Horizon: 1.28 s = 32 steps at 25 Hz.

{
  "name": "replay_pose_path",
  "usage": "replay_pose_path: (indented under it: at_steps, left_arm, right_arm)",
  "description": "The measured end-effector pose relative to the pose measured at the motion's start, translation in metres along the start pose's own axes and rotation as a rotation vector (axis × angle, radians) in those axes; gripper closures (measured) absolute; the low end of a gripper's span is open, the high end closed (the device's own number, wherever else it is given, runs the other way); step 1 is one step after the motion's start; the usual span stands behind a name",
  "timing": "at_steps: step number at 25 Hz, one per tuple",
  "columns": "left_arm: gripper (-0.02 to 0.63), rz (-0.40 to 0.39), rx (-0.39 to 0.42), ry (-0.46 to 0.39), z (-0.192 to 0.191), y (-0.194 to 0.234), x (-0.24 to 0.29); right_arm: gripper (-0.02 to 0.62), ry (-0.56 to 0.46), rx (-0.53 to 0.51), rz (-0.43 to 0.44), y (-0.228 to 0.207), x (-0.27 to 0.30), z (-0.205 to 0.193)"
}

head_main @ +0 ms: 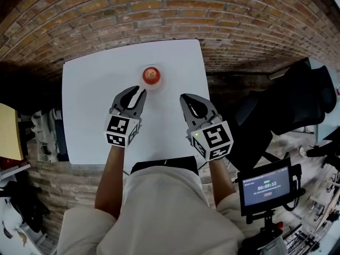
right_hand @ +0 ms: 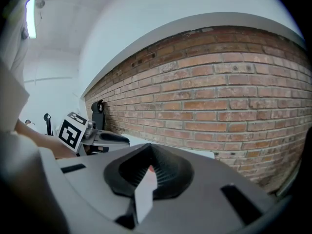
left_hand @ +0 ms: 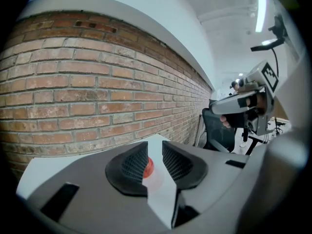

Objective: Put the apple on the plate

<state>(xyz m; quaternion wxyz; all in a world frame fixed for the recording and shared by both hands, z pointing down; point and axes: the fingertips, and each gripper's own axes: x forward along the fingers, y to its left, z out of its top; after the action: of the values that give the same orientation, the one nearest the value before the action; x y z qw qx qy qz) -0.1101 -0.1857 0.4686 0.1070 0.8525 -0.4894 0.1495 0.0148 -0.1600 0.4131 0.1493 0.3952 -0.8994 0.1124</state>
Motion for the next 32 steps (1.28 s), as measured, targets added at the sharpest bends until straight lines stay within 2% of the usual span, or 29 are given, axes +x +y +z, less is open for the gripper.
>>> replay_pose_path:
  at_steps: [4,9,11,16,32]
  left_arm:
    - [0.558,0.017,0.005,-0.027,0.011,0.001,-0.012]
    - [0.559,0.022,0.011,-0.061,0.026,-0.001,-0.022]
    - [0.584,0.014,0.005,-0.077,0.032,-0.003,-0.026]
    - [0.598,-0.007,0.014,-0.109,0.044,-0.009,-0.035]
    - [0.6,0.007,0.094,-0.236,0.109,-0.013,-0.091]
  right_arm:
    - [0.594,-0.015,-0.012,0.0,0.003,-0.003,0.008]
    - [0.594,-0.033,-0.038,0.001,0.004,-0.008,0.019]
    - [0.594,-0.042,-0.045,-0.002,0.004,-0.01,0.023]
    - [0.594,-0.063,-0.064,-0.007,0.01,-0.016,0.032]
    - [0.594,-0.169,-0.133,-0.018,0.036,-0.034,0.083]
